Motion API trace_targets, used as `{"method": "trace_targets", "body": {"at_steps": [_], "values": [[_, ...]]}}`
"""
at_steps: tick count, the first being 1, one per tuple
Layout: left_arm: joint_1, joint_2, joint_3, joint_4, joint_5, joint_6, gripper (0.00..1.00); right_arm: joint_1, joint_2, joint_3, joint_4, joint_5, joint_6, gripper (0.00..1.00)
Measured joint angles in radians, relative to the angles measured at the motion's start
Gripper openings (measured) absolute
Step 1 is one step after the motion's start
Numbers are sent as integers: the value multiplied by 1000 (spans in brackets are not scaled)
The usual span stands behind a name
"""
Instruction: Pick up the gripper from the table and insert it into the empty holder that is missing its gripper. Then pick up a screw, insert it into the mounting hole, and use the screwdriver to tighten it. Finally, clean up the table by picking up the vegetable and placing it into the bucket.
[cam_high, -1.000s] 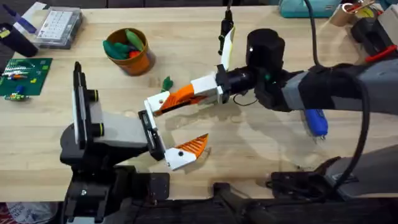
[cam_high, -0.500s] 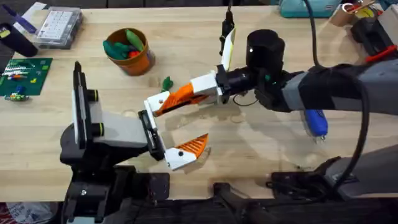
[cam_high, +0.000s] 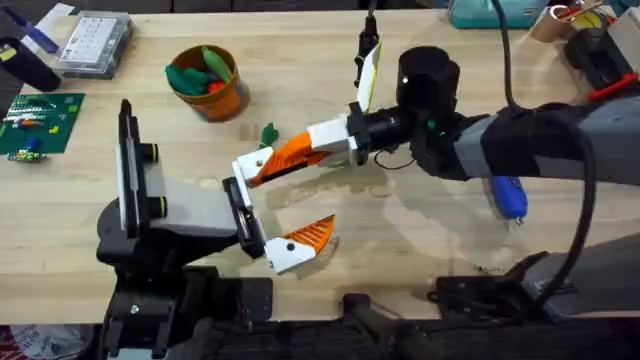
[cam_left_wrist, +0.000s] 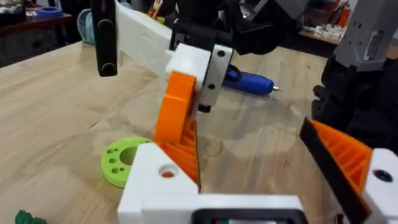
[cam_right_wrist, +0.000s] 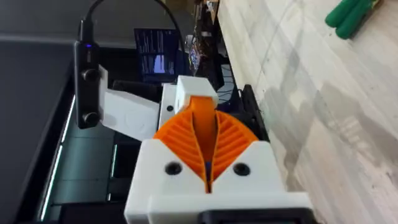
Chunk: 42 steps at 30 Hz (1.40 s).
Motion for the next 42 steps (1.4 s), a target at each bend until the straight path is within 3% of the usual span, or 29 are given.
{"method": "trace_targets", "body": {"at_steps": [32,37,42], "values": [[11,0,-2,8,-47,-23,990,42,-9,0,9,127,59,8],[11,0,-2,9,-48,-23,990,43,-9,0,5,133,61,123],[11,0,-2,8,-44,-23,990,47,-9,0,3,145,60,164]]}}
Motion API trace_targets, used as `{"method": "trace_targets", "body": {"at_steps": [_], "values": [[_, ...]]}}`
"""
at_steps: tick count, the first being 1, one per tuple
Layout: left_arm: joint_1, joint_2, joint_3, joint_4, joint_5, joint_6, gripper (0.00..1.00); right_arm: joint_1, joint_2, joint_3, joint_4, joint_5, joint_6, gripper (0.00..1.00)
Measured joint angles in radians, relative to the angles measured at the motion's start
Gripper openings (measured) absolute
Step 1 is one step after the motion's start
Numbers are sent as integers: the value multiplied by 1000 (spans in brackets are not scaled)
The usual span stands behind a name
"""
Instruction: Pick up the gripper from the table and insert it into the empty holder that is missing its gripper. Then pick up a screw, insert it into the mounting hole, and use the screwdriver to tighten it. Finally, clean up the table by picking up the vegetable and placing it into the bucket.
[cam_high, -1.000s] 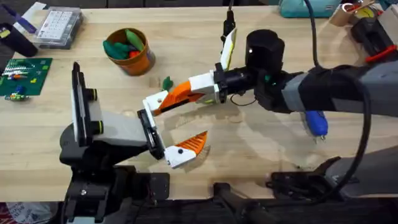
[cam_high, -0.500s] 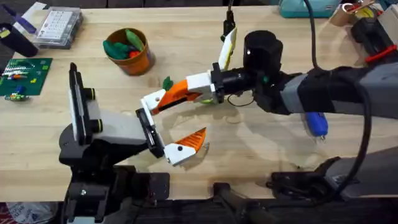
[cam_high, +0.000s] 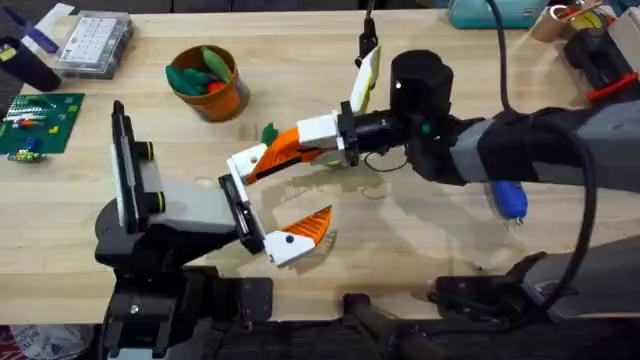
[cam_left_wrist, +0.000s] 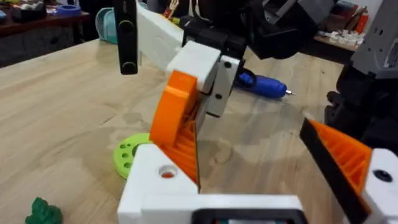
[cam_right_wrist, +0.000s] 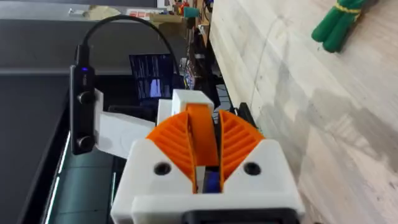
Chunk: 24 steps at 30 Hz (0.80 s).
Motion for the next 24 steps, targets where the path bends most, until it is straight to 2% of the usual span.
{"method": "trace_targets", "body": {"at_steps": [4,16,20,23,24], "values": [[0,0,0,0,6,1,990,2,0,0,-1,7,0,203],[-10,-2,2,-6,44,34,990,5,1,-4,-1,49,4,526],[-10,-2,2,-7,51,39,990,-4,1,-5,1,48,3,740],[-10,-2,2,-8,52,42,990,-28,1,-5,1,42,-1,970],[-10,-2,2,-8,52,42,990,-38,1,-5,1,40,0,988]]}}
